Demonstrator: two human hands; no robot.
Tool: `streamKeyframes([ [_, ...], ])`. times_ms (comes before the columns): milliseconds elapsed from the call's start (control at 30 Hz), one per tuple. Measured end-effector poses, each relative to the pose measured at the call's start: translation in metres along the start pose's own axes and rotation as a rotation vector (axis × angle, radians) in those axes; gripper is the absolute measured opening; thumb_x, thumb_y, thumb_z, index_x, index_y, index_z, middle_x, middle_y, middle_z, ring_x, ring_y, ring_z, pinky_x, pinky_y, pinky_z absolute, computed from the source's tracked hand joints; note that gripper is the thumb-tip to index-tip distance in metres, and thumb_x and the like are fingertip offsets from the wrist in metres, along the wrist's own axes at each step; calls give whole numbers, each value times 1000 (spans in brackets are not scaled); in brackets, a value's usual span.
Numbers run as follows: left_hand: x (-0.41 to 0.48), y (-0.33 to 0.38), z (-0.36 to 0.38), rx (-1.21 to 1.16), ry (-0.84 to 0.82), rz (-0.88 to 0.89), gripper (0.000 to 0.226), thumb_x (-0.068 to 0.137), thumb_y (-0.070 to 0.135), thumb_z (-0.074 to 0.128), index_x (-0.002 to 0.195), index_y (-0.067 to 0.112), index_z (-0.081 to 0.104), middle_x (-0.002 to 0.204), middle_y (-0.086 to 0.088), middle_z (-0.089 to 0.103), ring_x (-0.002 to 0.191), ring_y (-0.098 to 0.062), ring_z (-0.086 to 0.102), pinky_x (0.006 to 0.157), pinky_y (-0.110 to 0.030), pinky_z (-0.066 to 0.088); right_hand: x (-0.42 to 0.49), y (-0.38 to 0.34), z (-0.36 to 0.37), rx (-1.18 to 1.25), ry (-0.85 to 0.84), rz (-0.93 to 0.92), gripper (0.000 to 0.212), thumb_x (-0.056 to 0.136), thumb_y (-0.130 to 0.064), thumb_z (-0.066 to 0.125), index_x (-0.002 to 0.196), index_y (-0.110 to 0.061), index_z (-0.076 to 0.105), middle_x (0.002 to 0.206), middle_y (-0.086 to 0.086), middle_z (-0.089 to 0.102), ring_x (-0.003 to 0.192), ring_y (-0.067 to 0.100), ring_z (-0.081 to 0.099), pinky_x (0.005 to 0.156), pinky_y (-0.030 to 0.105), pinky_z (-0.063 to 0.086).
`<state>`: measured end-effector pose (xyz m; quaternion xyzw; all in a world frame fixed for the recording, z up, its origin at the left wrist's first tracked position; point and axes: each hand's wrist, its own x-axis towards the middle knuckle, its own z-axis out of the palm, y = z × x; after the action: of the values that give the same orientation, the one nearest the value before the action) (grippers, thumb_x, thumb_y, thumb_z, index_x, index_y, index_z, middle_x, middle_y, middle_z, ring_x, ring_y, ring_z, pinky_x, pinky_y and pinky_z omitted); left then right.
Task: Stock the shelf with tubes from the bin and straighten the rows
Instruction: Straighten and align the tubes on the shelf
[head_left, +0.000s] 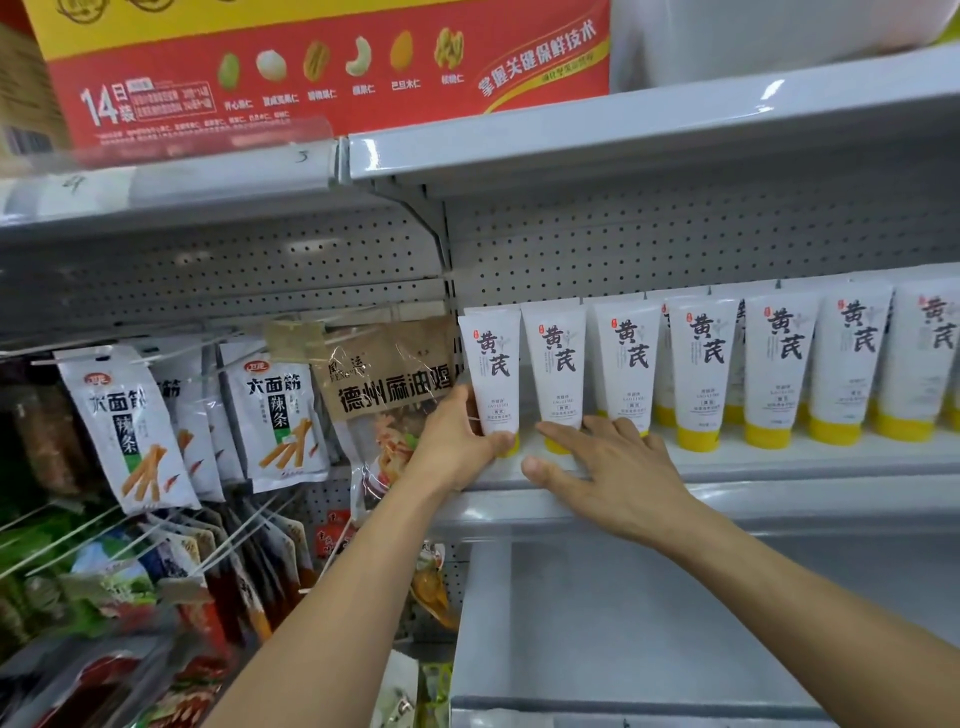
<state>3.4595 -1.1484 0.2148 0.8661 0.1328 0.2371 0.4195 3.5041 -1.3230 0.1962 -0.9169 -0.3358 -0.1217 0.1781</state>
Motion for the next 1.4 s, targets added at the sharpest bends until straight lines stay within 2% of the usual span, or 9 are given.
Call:
streamKeyframes([
  [233, 1, 0, 1, 13, 13, 21, 63, 75, 13, 80, 128, 19, 48, 121, 1, 66, 106, -16, 63, 85, -27, 50, -1, 3, 0, -18, -30, -17, 95, 60, -85, 0, 144, -50, 26, 139, -4, 45, 132, 22, 35, 107, 41, 26],
  [433, -1, 1, -1, -72, 9, -13, 72, 74, 16, 82, 132, 18, 39, 120, 1, 62, 105, -15, 62, 80, -26, 54, -7, 10, -3, 20, -29, -78, 61, 89, -69, 32, 145, -46, 31, 144, -3, 45, 131, 22, 36, 106, 38, 28],
  [533, -11, 3, 4, -52, 286, 53, 70, 76, 27, 80, 131, 20, 37, 121, 3, 52, 109, -13, 55, 93, -30, 48, -22, 23, -8, 121, 58, -115, 65, 82, -69, 30, 135, -38, 51, 134, -4, 56, 124, 21, 46, 104, 37, 36],
  [633, -30, 16, 19, -43, 467, 230, 47, 80, 23, 73, 115, 25, 42, 111, 4, 51, 98, -12, 53, 87, -30, 49, -37, 45, -9, 153, 232, -105, 61, 80, -62, 30, 114, -30, 68, 110, -4, 65, 107, 22, 57, 89, 37, 42],
  [733, -46, 33, 47, -35, 330, 360, 30, 83, 15, 69, 105, 23, 52, 102, 7, 55, 88, -9, 57, 77, -27, 51, -49, 68, -10, 173, 387, -55, 43, 85, -50, 43, 106, -25, 70, 99, -2, 59, 97, 22, 56, 81, 34, 44],
  [867, -50, 45, 83, 38, 240, 367, 27, 82, 19, 70, 104, 23, 55, 103, 9, 58, 85, -7, 59, 75, -27, 52, -56, 90, -15, 179, 466, 22, 28, 86, -35, 58, 109, -23, 69, 106, 3, 54, 104, 24, 50, 87, 38, 45],
  [1067, -41, 56, 110, 126, 265, 280, 49, 80, 30, 73, 119, 20, 46, 115, 5, 59, 101, -17, 60, 88, -39, 51, -54, 103, -29, 102, 285, 81, 36, 93, -42, 55, 128, -34, 61, 128, 5, 53, 119, 25, 45, 101, 35, 37],
  [1200, -38, 63, 123, 191, 251, 201, 67, 79, 35, 72, 134, 19, 37, 123, 0, 63, 109, -22, 61, 90, -40, 51, -47, 102, -36, 7, 161, 77, 42, 94, -54, 44, 134, -43, 51, 133, 1, 52, 122, 26, 46, 99, 34, 36],
  [1400, -29, 73, 131, 247, 336, 51, 63, 83, 41, 66, 133, 18, 37, 117, -4, 66, 110, -28, 62, 87, -39, 50, -38, 107, -41, -2, 107, 55, 38, 96, -52, 40, 131, -45, 53, 130, -2, 54, 121, 25, 45, 98, 36, 35],
])
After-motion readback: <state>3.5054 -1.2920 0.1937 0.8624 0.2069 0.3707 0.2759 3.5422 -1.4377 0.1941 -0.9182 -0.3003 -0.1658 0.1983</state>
